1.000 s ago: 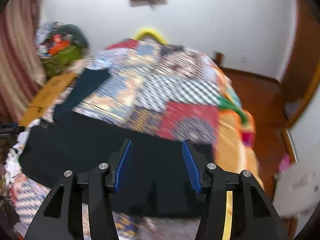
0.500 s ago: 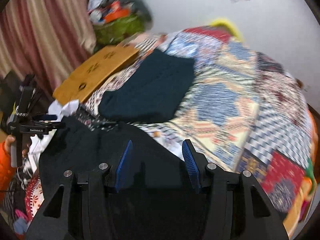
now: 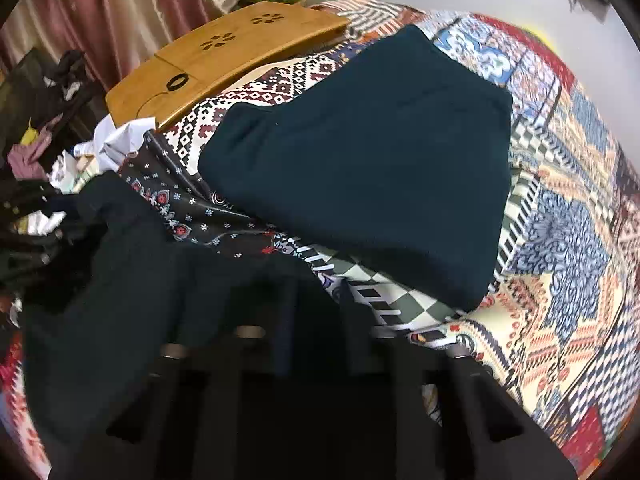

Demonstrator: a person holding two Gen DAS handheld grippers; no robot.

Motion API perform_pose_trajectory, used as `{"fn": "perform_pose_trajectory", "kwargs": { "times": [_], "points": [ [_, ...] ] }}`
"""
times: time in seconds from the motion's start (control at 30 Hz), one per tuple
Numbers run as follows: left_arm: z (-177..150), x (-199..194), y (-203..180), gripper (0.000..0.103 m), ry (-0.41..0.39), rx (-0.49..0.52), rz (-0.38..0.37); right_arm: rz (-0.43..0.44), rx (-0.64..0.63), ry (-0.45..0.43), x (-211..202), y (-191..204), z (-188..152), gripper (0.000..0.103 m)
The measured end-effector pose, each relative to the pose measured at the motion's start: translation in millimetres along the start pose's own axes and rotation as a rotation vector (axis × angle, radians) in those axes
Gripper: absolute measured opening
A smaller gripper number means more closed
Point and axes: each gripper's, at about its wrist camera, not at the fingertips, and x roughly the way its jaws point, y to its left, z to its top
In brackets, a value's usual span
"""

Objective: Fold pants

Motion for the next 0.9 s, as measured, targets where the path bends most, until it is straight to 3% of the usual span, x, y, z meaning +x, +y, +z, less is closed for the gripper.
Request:
{"fn": "perform_pose_trajectory", "kwargs": {
  "times": [0.17,0.3,0.5,0.63,0.73,0.9],
  "points": [
    [3,-8,12,0.025,-0.032,-0.012,0.098,-0.069,0.022,-0.105,-19,-4,-6,0.004],
    [3,0,18,0.026,-0.01,-0.011,0.088,-0.084,0.045,-0.063,-11,-6,-7,0.004],
    [1,-23,26,0.041,0.024,-0.075,0.025,-0.073,0.088,-0.081,-47,-3,-10,0.009],
    [-9,-60,34,0.063,-0.033,-0.09,0.052,-0.057,0.082,-0.143,-91,3,-28,0.026],
    [-23,-82,41,0.068,-0.052,-0.126,0.036,-0.066,0.092,-0.195,-125,8,-48,0.039],
    [-48,-84,43,0.073,0.0,-0.171,-0.016,-0.065,0.145,-0.245,-160,12,-92,0.04]
  ]
}}
